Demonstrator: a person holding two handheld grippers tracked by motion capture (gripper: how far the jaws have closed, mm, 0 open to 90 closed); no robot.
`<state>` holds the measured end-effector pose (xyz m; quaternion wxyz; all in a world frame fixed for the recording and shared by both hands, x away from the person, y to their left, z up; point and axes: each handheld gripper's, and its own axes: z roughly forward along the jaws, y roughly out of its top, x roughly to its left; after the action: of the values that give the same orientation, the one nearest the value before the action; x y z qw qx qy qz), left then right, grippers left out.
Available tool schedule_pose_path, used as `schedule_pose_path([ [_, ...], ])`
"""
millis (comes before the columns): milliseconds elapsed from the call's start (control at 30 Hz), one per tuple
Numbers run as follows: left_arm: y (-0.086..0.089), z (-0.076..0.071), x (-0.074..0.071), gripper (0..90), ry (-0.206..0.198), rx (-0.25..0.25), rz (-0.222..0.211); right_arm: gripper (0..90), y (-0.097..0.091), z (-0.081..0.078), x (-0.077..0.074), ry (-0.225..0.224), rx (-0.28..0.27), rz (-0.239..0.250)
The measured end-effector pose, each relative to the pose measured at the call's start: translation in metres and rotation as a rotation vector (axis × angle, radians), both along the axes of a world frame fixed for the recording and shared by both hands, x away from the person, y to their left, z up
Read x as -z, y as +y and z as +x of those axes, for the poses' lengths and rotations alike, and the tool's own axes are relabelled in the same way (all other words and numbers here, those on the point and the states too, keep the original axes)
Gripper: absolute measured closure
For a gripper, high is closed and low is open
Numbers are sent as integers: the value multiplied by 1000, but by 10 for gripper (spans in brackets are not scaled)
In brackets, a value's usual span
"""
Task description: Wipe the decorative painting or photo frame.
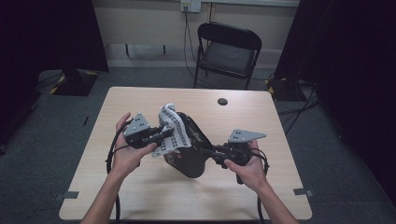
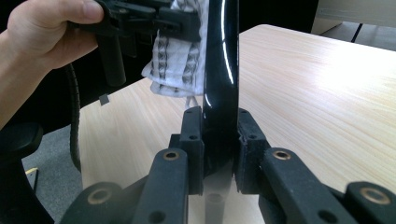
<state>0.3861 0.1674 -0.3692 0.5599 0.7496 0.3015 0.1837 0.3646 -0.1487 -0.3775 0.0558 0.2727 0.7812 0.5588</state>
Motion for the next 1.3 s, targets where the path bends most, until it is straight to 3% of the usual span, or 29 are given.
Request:
schedule_pose_path([
  [67, 1, 1, -3, 770, 1, -4, 1, 773, 1, 0, 0, 0, 1, -1],
  [167, 1, 1, -10, 770, -6, -8, -31, 774, 1, 1, 0, 0, -1, 1],
  [367, -5, 2, -30, 766, -43, 5, -131, 774, 0, 1, 0, 3, -4, 3],
  [467, -8, 0, -34, 763, -76, -6, -104, 774, 0, 1, 1, 1, -3, 5],
  [567, -10, -1, -27, 764, -87, -6, -62, 772, -1, 1, 1, 2, -2, 5],
  [600, -11, -1, -24, 763, -83, -6, -35, 771, -1, 1, 1, 3, -2, 5],
  [733, -9, -2, -8, 760, -58, -8, 9, 770, 0, 1, 1, 2, 2, 4],
  [800, -8, -1, 1, 748, -5, 5, 40, 768, 0, 1, 1, 5, 5, 6],
  [867, -5, 1, 8, 754, 6, 3, 45, 766, 1, 1, 1, 6, 6, 6],
  [1000, -2, 3, 9, 770, 30, -3, 23, 765, 1, 2, 1, 6, 7, 5],
  [1167, -3, 2, 0, 769, 21, 19, -78, 768, 0, 2, 1, 7, 3, 6],
  [1300, -9, 3, 0, 767, 9, 18, -96, 767, -1, 2, 1, 5, 6, 4],
])
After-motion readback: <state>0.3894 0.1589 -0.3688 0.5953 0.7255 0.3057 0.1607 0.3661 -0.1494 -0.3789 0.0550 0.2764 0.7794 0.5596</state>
